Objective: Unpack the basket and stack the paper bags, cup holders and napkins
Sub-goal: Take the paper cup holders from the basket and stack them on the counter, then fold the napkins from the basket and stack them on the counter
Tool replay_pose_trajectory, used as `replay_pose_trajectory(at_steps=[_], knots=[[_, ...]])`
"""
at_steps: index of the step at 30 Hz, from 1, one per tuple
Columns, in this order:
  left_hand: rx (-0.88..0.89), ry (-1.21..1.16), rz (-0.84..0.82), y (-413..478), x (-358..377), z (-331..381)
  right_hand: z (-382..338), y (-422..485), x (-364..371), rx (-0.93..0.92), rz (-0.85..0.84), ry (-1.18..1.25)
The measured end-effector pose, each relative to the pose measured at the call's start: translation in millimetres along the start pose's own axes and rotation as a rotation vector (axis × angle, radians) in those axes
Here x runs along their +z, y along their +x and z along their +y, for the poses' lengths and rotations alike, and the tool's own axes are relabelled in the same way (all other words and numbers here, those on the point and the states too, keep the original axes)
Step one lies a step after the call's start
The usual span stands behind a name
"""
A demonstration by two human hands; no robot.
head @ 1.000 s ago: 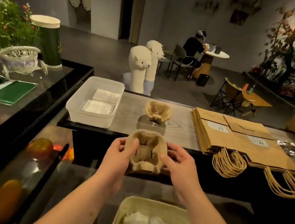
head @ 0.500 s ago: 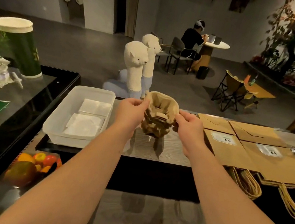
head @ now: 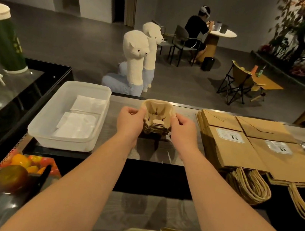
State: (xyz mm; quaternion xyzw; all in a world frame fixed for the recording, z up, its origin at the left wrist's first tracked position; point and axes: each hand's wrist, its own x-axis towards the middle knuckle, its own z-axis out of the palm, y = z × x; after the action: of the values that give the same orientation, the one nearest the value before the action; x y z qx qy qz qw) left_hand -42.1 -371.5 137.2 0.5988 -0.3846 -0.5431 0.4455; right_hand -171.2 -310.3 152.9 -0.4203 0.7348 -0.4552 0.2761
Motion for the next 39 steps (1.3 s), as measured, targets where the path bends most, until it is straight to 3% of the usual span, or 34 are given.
replay_pose_trajectory(at_steps=[5,8,12,14,18,21,23,26,30,34,39], knots=[[0.031,-0.010,-0.004,-12.7,-4.5,-8.0,-6.4,-8.3,-8.0,0.050,-0.092,0.027],[0.155,0.042,-0.031,-41.3,-19.1,-21.3,7.0,-36.4,-22.1,0.027,-0.049,-0.021],[0.345,0.040,-0.075,-123.4,-56.8,-83.0,64.1,-125.4,-44.2,-0.123,0.021,0.032],[0.309,0.049,-0.195,-164.7,-76.2,-130.4,109.6,-177.1,-50.7,-0.068,-0.022,-0.018],[0.115,0.375,-0.371,-230.0,-114.6,-240.4,213.8,-258.8,-63.0,0.215,-0.150,-0.339],[0.375,0.752,-0.440,-260.4,-134.0,-285.2,257.1,-295.8,-79.2,0.277,-0.395,-0.752],[0.482,0.921,-0.496,-265.8,-130.7,-292.5,267.5,-304.0,-85.4,0.330,-0.517,-0.868],[0.448,1.072,-0.465,-268.0,-119.6,-283.0,271.3,-297.1,-78.0,0.379,-0.511,-0.737],[0.449,1.294,-0.374,-286.9,-115.1,-284.1,282.4,-284.8,-62.2,0.140,-0.564,-0.812],[0.352,1.375,-0.294,-317.1,-111.0,-297.3,296.2,-276.2,-49.9,0.168,-0.707,-0.840],[0.261,1.321,-0.130,-322.9,-100.9,-313.3,296.5,-273.0,-37.0,0.036,-0.796,-0.933]])
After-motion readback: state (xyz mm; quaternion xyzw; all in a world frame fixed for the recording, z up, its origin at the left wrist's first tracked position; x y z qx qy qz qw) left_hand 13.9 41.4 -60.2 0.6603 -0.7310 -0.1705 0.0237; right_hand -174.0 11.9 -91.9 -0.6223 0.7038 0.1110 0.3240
